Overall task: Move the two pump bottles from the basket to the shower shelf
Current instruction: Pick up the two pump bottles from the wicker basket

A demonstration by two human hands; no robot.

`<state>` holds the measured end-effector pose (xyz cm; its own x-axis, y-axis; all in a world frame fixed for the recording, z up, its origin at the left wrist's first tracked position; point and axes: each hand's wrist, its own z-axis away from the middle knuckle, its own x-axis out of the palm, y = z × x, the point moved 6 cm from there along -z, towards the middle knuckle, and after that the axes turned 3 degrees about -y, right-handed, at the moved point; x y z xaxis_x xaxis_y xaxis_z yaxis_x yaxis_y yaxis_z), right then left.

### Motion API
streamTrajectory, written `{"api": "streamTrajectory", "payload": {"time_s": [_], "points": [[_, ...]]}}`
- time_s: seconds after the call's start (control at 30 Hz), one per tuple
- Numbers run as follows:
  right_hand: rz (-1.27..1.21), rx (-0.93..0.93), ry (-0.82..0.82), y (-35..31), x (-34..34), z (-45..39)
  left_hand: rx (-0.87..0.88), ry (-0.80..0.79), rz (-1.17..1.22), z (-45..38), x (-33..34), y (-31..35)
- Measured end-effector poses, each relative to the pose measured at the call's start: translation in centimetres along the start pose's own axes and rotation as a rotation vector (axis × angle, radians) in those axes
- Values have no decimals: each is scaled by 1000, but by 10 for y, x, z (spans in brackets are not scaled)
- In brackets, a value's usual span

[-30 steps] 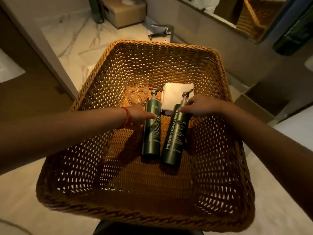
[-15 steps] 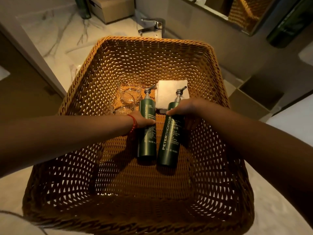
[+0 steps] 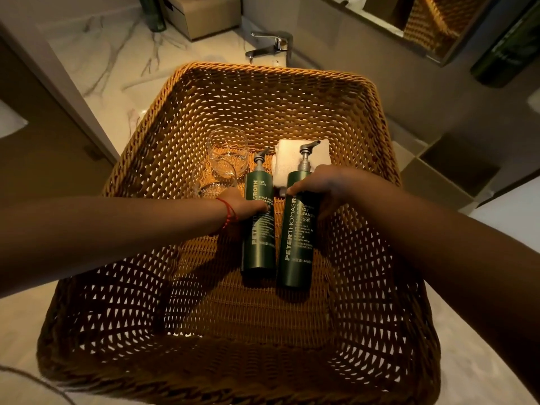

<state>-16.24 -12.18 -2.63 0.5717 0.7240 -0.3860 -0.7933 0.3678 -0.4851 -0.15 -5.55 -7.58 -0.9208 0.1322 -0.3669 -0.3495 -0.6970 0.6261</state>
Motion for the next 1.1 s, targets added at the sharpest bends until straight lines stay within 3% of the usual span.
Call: {"api": "streamTrajectory", "payload": {"time_s": [0.5,1.1], "points": [[166,-16,-57,0,8,-2,8,80,87,2,10,7],[193,-139,64,-14,-7,-3,50,85,94,-2,15,9]]}}
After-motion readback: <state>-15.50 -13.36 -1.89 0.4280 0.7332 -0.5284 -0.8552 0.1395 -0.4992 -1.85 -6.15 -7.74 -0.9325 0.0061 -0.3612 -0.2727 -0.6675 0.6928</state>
